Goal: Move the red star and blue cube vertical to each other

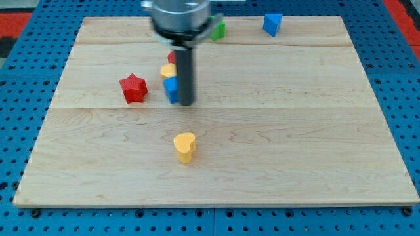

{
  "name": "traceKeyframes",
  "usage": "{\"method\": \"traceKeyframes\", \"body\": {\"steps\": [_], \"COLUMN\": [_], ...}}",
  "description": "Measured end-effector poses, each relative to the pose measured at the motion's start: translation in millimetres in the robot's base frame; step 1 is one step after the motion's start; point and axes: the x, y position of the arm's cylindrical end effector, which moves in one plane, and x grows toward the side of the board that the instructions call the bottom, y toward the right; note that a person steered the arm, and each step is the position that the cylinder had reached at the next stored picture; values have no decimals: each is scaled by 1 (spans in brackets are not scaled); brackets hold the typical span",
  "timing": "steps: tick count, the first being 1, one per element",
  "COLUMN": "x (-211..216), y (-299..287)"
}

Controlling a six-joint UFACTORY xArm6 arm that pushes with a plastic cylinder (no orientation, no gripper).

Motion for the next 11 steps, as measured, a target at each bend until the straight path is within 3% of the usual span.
{"method": "traceKeyframes", "body": {"steps": [1,2,3,5,6,7,9,11], "x": [-19,-6,-20,-91,-43,-36,-92,-91], "y": [-15,25,-6,-113,-111,-58,-72,-68]}}
